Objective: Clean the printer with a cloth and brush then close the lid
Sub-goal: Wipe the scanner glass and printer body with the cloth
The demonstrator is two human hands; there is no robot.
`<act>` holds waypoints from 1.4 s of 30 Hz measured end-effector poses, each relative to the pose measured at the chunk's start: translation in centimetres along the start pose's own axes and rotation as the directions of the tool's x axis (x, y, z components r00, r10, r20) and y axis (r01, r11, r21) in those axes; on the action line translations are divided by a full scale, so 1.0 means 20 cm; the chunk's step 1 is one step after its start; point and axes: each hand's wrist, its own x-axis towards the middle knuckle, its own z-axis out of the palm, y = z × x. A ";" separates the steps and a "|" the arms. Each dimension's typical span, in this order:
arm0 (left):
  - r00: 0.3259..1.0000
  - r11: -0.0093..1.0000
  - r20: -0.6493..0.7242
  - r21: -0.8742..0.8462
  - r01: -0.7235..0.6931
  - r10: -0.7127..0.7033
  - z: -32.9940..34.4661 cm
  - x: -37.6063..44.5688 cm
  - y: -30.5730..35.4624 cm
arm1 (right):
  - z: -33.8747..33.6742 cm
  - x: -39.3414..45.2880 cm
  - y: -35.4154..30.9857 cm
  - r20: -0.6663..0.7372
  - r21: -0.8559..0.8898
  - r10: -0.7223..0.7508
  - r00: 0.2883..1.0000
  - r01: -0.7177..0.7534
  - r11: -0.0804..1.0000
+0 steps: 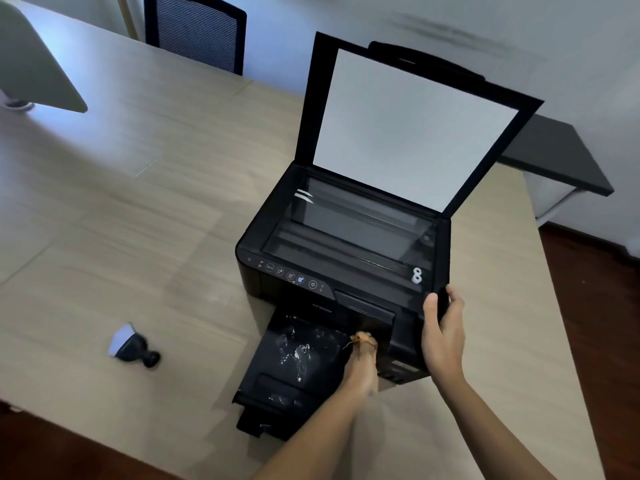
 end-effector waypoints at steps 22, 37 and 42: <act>0.977 0.742 -0.083 -0.664 0.094 -0.199 0.24 -0.10 -0.03 | -0.01 0.00 0.00 0.029 0.055 0.043 0.999 -0.044 0.998; 0.974 0.978 -0.109 -0.089 0.190 -0.199 0.04 0.09 0.02 | -0.01 0.00 0.01 0.022 0.043 0.032 0.999 -0.033 0.999; 0.976 0.993 -0.187 -0.012 0.116 -0.116 0.05 0.04 -0.08 | -0.01 0.01 0.01 0.020 0.045 0.028 0.999 -0.029 0.999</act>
